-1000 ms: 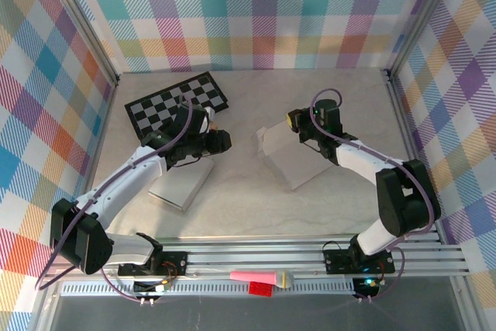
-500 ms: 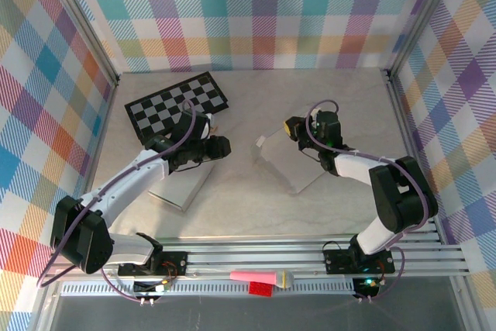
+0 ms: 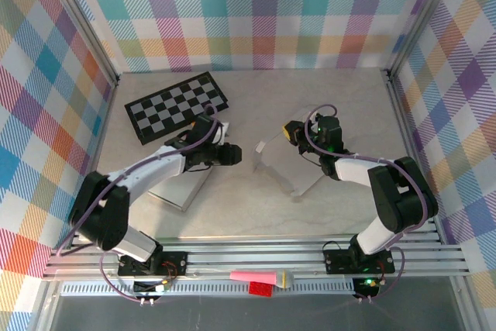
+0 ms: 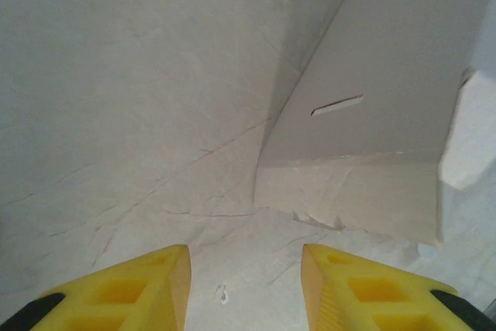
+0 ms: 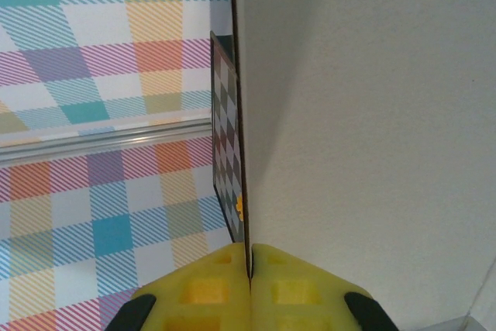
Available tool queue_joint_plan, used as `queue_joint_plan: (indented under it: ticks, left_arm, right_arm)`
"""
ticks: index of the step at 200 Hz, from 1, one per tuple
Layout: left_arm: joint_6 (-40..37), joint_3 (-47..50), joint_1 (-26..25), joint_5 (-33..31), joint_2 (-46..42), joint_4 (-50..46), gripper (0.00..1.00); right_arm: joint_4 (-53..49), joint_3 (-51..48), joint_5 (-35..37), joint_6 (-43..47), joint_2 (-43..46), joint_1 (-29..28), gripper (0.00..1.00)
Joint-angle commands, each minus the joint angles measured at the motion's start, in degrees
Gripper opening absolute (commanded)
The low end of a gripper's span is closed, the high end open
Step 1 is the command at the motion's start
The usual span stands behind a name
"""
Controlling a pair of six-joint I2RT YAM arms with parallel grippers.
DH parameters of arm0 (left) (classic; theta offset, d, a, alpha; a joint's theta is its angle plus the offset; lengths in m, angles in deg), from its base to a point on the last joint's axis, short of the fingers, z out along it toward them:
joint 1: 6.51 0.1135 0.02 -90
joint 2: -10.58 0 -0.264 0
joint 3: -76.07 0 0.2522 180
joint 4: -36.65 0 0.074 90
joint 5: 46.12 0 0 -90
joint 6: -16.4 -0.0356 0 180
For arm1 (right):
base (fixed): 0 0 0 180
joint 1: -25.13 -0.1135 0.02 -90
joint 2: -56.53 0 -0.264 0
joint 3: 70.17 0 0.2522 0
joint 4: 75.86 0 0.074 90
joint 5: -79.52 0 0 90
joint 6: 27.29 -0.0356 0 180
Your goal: Fold the paper box
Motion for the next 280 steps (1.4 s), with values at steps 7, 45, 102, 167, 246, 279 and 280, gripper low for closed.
queue_joint_plan:
  ticks: [7, 45, 102, 167, 246, 279, 280]
  left_arm:
    - [-6.13, -2.6, -1.26, 1.61, 5.0, 3.83, 0.41]
    - [-8.29, -4.08, -1.93, 3.47, 8.65, 7.55, 0.39]
    - [-10.37, -4.86, -5.79, 2.52, 8.43, 6.76, 0.4]
    - [-9.03, -6.74, -7.52, 0.1, 8.48, 6.3, 0.43]
    - [-16.05, -12.88, -8.13, -0.06, 10.07, -2.64, 0.38]
    - [-17.88, -16.7, -9.21, -2.65, 12.5, -7.4, 0.41]
    - [-17.94, -16.69, -9.24, -2.69, 12.51, -7.41, 0.41]
  right_arm:
    - [-2.44, -0.81, -1.68, 1.97, -1.02, 0.01, 0.0]
    - [-2.55, -0.57, -2.12, 2.33, -0.95, 0.02, 0.0]
    - [-1.47, 0.03, -2.87, 2.27, -1.32, -0.06, 0.0]
    - [0.24, 0.74, -2.71, 1.01, -0.91, -0.16, 0.0]
    - [-2.25, 2.09, -5.79, 4.03, -0.05, -0.39, 0.0]
    - [-2.37, 2.65, -5.47, 3.08, 0.53, -0.37, 0.0]
    - [-2.37, 2.7, -5.44, 3.06, 0.54, -0.4, 0.0]
